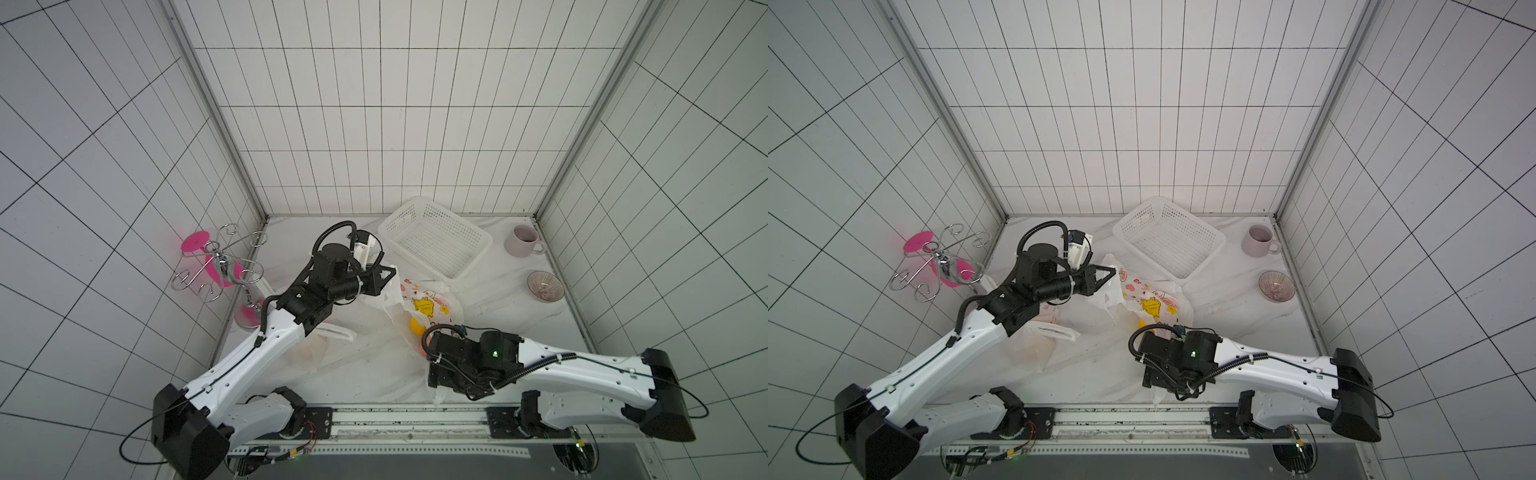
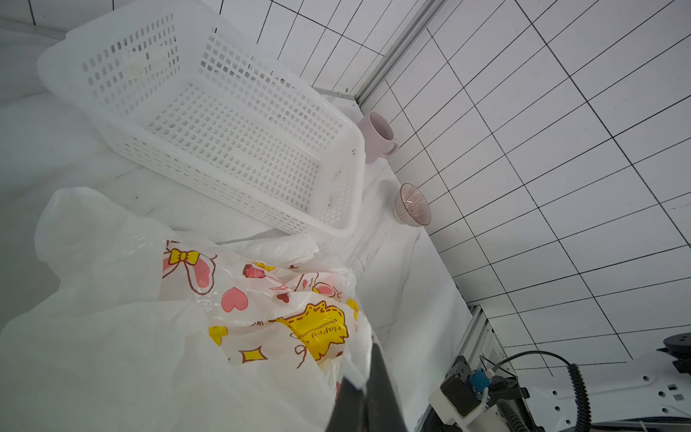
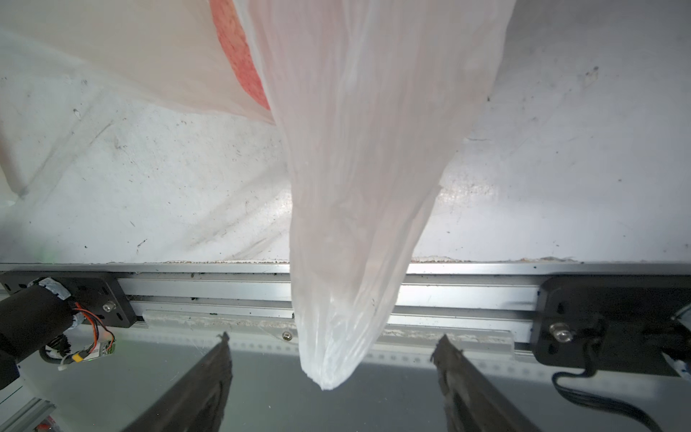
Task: Place the peach into a plastic bag & tie a knot
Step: Adjust the plastic bag at the center of the board.
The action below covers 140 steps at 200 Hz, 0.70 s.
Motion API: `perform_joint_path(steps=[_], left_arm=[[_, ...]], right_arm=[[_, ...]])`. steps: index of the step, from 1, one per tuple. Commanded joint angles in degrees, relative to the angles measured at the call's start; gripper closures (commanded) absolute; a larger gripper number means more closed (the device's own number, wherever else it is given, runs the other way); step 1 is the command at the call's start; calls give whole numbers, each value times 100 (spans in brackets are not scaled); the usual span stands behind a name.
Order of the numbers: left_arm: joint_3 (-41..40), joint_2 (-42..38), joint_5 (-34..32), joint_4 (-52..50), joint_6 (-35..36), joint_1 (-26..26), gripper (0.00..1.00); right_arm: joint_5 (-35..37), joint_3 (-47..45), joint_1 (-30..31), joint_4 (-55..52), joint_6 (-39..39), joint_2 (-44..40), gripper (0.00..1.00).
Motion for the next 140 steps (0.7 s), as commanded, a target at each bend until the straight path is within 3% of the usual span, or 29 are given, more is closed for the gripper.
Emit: perform_joint_path(steps=[1, 29, 50, 75, 88, 110, 140], left_arm=[[-30, -11, 38, 230, 53, -14, 100], [-13, 16, 34, 197, 87, -1, 100], [61, 28, 36, 161, 115, 4, 100], [110, 20, 4, 96, 161, 13, 100], [105, 8, 3, 87, 166, 21, 100], [179, -56, -45, -89, 249, 62, 100], [557, -233, -451, -804, 721, 216, 100]], right_arm=[[-97, -358, 129, 153, 522, -4, 16], [-263, -515, 42, 790, 330, 331, 19], [-697, -859, -80, 1285, 312, 571, 29], [-617, -942, -192, 1517, 154, 542, 46], [-526, -916, -245, 1472, 27, 452, 66], [136, -381, -275, 613, -561, 176, 87], [1386, 936, -435, -1049, -1822, -184, 100]])
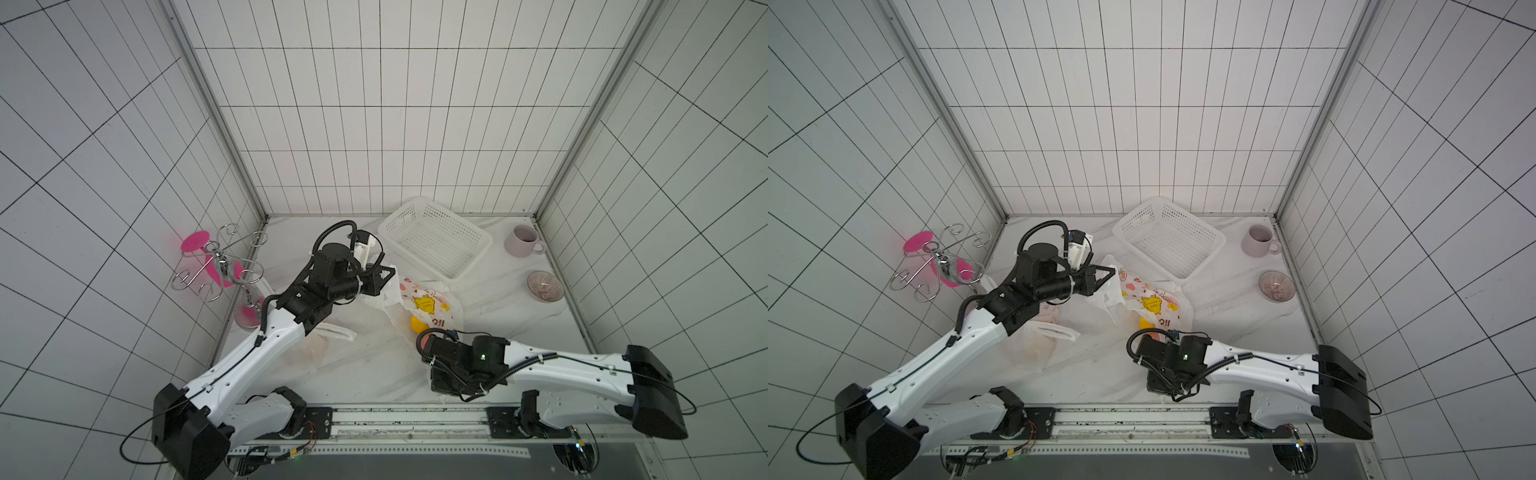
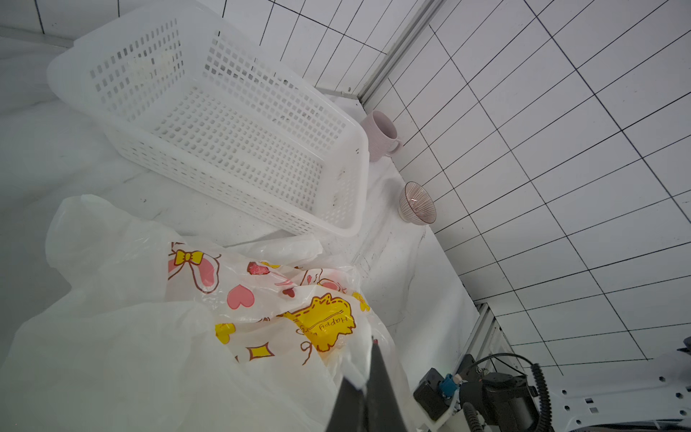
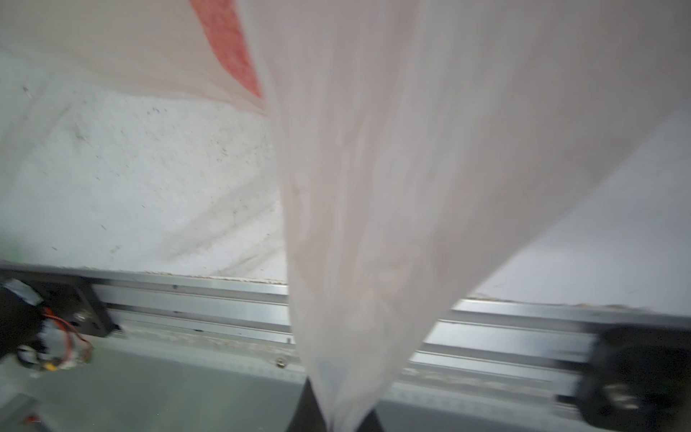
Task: Place the peach into a plastic bag & tie a knot
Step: Adjust the plastic bag at the center of the board.
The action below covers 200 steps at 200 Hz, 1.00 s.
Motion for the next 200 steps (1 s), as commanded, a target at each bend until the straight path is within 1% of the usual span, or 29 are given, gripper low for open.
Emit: perform_joint_path(steps=[1, 17, 38, 42, 46, 60, 73, 82, 98, 117, 122, 132, 145, 152, 162, 191, 200], left_arm=[[458, -232, -370, -597, 469, 117, 100], [742, -300, -537, -1087, 758, 141, 100], [1148, -374, -572, -1518, 906, 158, 100], [1248, -375, -570, -1607, 923, 156, 100], [1364, -369, -569, -1680, 940, 161, 100], [1860, -294, -610, -1969, 994, 165, 100], [2318, -152, -663, -2175, 988, 169, 100], [2603, -24, -667, -2248, 917, 171, 100], [3021, 242, -537, -2257, 757, 192, 100], [3520, 621, -353, -2341, 647, 194, 100], [3591, 705, -338, -2347, 645, 191, 100], [3617, 842, -414, -2300, 669, 200, 100], [3553, 1060, -549, -2198, 689, 238, 100], [3476, 1199, -562, -2076, 640, 306, 100], [3398, 1380, -546, -1884, 516, 422, 100], [3059, 1918, -468, -1234, 413, 678, 100], [3051, 2127, -338, -1227, 367, 820, 100]], right_arm=[[1319, 1418, -156, -1581, -1095, -358, 100], [1910, 2196, -385, -2261, -1744, -491, 100], [2489, 3197, -755, -2696, -2554, -553, 100], [2613, 3332, -802, -2722, -2576, -553, 100], [2758, 3585, -899, -2751, -2856, -553, 100], [3045, 4189, -1255, -2732, -3276, -549, 100], [3236, 4719, -1737, -2522, -3776, -515, 100], [3218, 5083, -2117, -2334, -4134, -411, 100], [2739, 5787, -2976, -2145, -4674, 13, 100], [1932, 6520, -3990, -2037, -5079, 648, 100], [1774, 6602, -4202, -1983, -5141, 784, 100], [1242, 6596, -4647, -1769, -5171, 1015, 100], [323, 6357, -5199, -1267, -5097, 1306, 100], [81, 6300, -5367, -995, -5035, 1507, 100], [-11, 6388, -5458, -755, -5004, 1816, 100], [-537, 6638, -5740, -462, -4991, 2722, 100], [-562, 6658, -5777, -503, -4995, 2906, 94]])
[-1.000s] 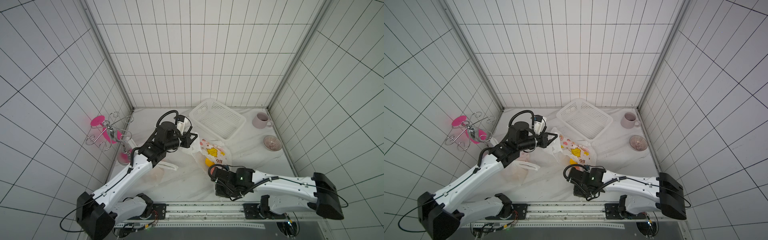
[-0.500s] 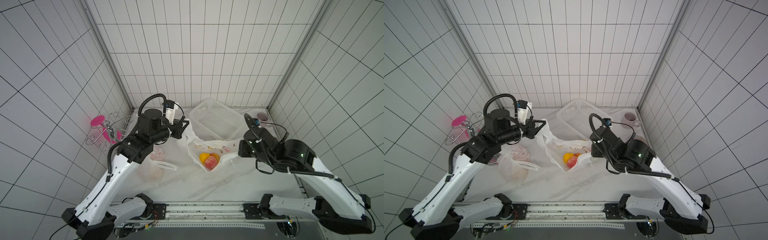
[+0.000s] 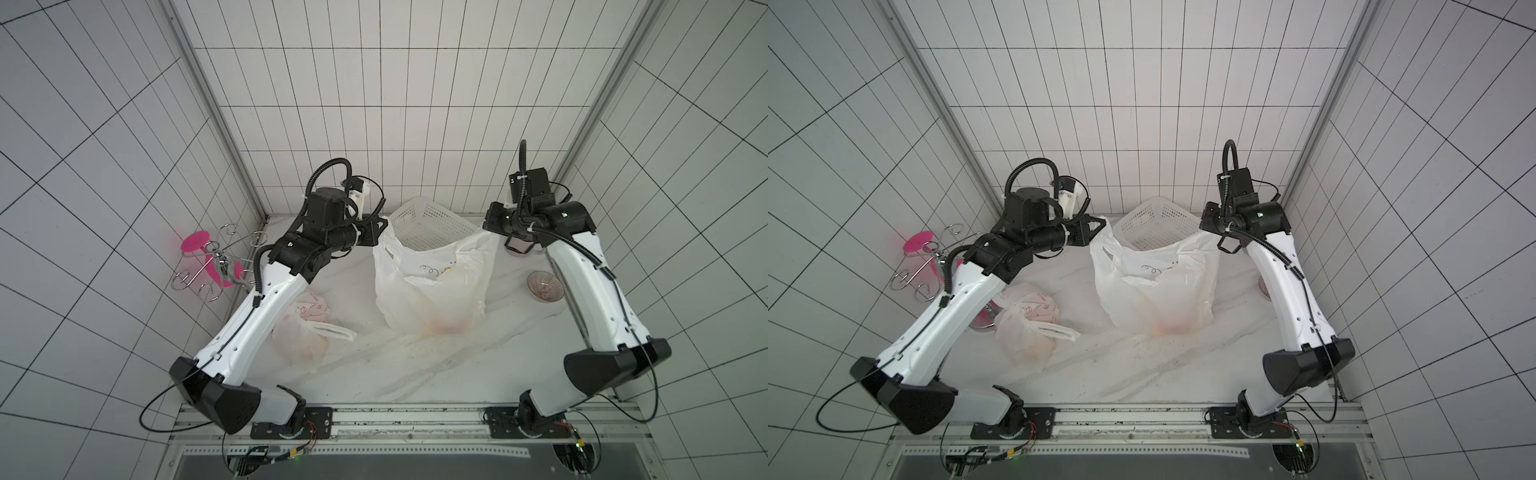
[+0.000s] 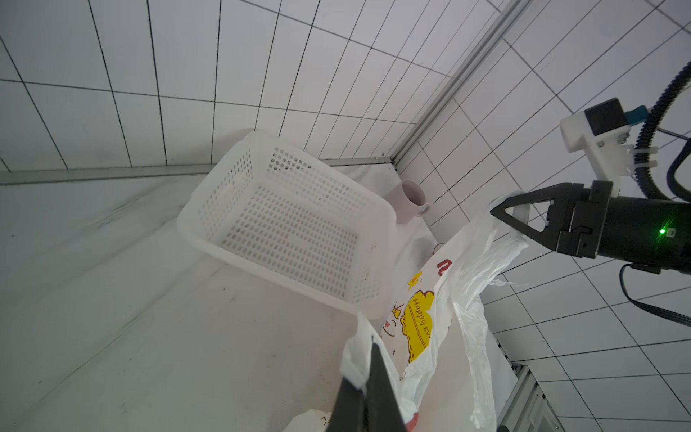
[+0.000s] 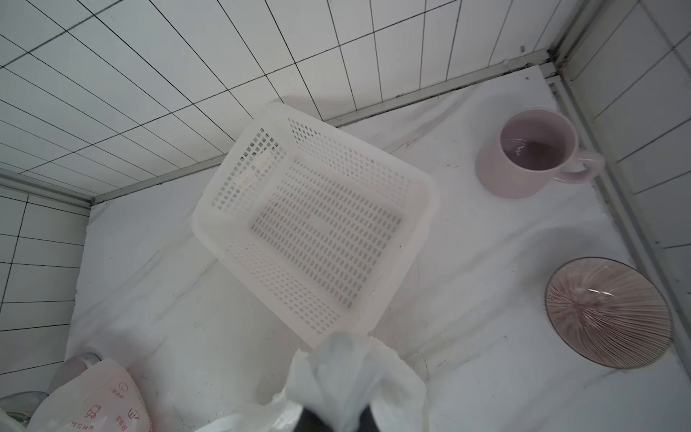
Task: Place the peach into a plastic bag & tie a knot
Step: Adjust the plastic bag at the center of the board.
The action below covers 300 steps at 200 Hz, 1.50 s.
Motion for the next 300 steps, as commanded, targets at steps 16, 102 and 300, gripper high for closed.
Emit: perform_joint_path(steps=[16, 102, 300], left_arm=[[-79, 573, 296, 471, -275, 483, 100], [951, 1348, 572, 221, -598, 1000, 100], [66, 719, 2585, 1792, -1999, 1162, 100]], right_arm=[[-669, 320, -221, 189, -242, 451, 80], [-885, 1342, -72, -1186, -1536, -156, 30], [-2917, 414, 1999, 2587, -2761, 1187, 1]])
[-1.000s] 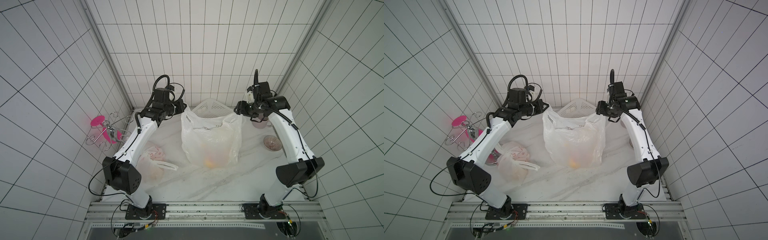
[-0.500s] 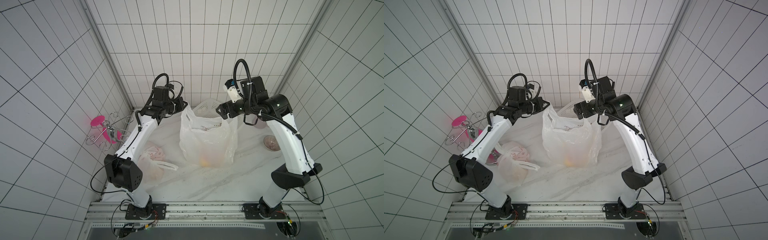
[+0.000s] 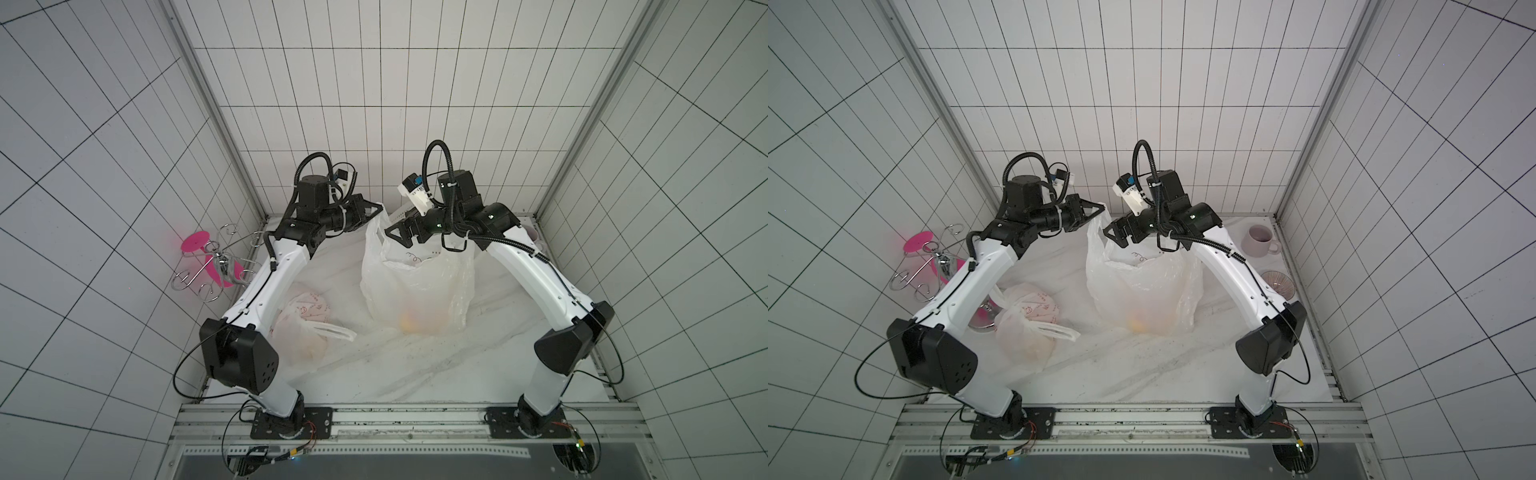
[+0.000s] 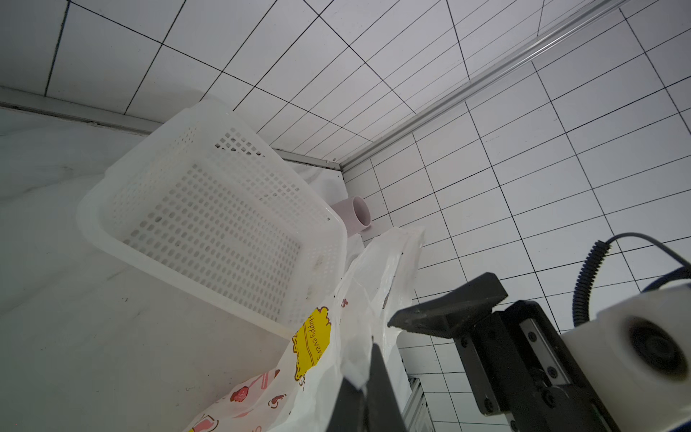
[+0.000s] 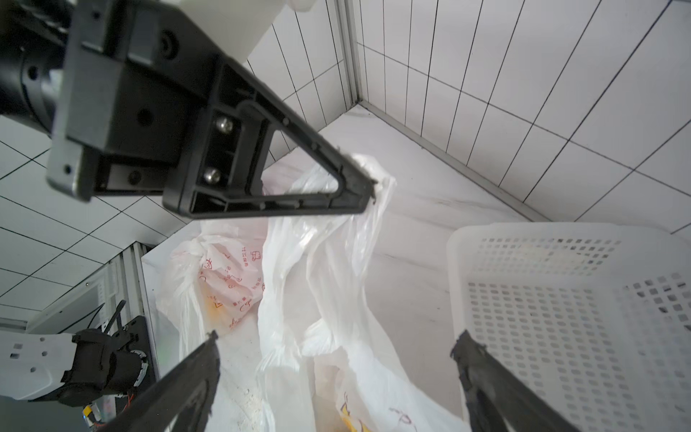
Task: Place the peach into a plastic bag & tie a knot
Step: Adjust the plastic bag at the center of the board.
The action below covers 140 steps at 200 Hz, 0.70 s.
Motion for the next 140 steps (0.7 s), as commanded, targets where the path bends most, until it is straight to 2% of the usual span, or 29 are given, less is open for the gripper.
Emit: perform_joint_path(steps=[1, 24, 45, 71, 91, 109, 115, 131, 140], left_arm=[[-72, -161, 158, 358, -179, -4, 100], [-105, -179, 94, 393, -212, -12, 100], [-161, -204, 19, 476, -313, -10, 100], [-298, -286, -20, 791, -638, -30, 100], [-449, -387, -112, 1019, -879, -48, 100], [-573, -491, -189, 1103, -999, -53, 100], [-615, -525, -192, 1126, -1020, -51, 100], [-664, -611, -159, 1162, -973, -20, 89], [-731, -672, -141, 1272, -991, 46, 82]], right_arm=[[-291, -68, 48, 632, 114, 319, 1], [-517, 192, 192, 502, 360, 649, 1], [-341, -700, 435, 1402, 693, 341, 1], [324, -1241, 667, 2218, 910, 346, 0], [1128, -1441, 858, 2590, 760, 539, 5], [1431, -1525, 925, 2664, 747, 627, 20], [1453, -1584, 919, 2720, 756, 596, 30], [1432, -1844, 896, 2886, 747, 409, 61], [1287, -1986, 855, 2988, 743, 306, 73]])
